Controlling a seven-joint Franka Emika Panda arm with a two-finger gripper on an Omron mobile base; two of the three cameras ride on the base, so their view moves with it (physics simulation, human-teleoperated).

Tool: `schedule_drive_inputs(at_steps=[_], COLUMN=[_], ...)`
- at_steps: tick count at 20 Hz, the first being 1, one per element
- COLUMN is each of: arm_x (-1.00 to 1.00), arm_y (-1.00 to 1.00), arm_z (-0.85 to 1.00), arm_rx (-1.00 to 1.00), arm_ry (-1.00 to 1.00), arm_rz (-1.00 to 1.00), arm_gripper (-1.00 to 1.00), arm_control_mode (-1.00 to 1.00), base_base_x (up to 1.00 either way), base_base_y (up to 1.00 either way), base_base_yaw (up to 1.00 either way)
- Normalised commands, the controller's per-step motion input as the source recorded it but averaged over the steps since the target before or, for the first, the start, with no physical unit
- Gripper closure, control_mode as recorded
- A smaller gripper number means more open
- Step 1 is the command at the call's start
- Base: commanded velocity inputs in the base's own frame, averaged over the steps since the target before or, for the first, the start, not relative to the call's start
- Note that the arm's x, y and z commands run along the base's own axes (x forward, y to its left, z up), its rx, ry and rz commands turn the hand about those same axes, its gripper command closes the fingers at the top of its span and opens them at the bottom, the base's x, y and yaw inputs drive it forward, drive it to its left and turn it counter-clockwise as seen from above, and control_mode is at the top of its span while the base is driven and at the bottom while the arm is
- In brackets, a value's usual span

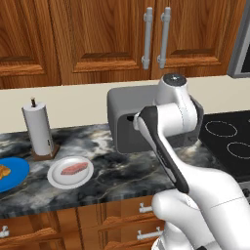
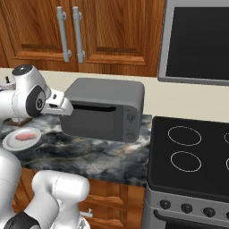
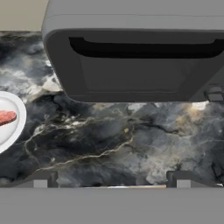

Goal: Open the toaster oven door. Place the bread on the top rack in the toaster oven and place the steak on the bottom rack.

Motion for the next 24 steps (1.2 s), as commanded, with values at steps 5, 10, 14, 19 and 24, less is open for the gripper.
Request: schedule_drive_inputs(at_steps=[5,10,14,19,24], arm_x=[0.00,0.00,0.00,0.00,0.00], arm_y=[0.00,0.00,0.00,0.00,0.00], arm_z=[0.00,0.00,0.00,0.00,0.00], arm_rx=[0.00,0.00,0.00,0.00,0.00], arm_ry=[0.00,0.00,0.00,0.00,0.00], arm_rz=[0.00,0.00,0.00,0.00,0.00], arm_gripper=[-1.00,-1.00,-1.00,-1.00,-1.00], arm_control_mode=[-1.00,-1.00,-1.00,1.00,1.00], base_base_x=[0.00,0.00,0.00,0.00,-0.05], base_base_y=[0.00,0.00,0.00,0.00,0.00], base_base_yaw=[0.00,0.00,0.00,0.00,0.00])
